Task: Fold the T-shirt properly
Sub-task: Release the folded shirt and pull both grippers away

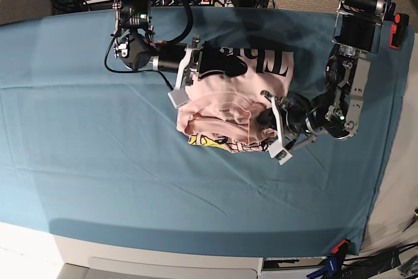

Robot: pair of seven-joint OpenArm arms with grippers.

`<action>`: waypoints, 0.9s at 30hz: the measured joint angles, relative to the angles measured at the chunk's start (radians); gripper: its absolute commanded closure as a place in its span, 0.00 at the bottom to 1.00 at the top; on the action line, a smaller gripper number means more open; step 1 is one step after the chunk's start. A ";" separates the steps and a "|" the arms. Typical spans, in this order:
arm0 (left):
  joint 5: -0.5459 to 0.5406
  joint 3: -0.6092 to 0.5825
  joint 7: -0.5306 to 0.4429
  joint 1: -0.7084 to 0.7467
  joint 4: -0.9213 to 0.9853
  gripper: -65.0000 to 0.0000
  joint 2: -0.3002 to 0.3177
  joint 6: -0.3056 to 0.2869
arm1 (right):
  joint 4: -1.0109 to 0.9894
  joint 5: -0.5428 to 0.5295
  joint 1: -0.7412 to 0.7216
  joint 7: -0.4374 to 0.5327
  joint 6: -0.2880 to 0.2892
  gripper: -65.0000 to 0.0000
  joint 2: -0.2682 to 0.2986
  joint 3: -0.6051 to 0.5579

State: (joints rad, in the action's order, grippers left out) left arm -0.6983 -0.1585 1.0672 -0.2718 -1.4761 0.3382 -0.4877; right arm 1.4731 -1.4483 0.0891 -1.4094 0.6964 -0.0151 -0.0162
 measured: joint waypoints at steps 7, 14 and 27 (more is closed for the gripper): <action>0.141 0.000 -0.098 -0.003 0.000 1.00 0.000 0.097 | 0.000 0.168 -0.001 0.000 0.000 1.00 0.061 0.000; 0.156 0.000 -0.105 -0.003 0.000 1.00 0.000 0.103 | 0.000 0.294 -0.063 -0.002 0.001 1.00 0.124 -0.004; 0.304 -0.003 -0.101 -0.019 0.002 1.00 0.016 0.178 | 0.002 0.314 -0.145 -0.004 0.000 1.00 0.150 -0.005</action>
State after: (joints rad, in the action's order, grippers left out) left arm -0.3943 -0.1612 0.9657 -0.2913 -1.4746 0.3542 -0.3099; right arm 1.4754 -1.1343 -0.0555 -1.4132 0.6964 0.1352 -0.0212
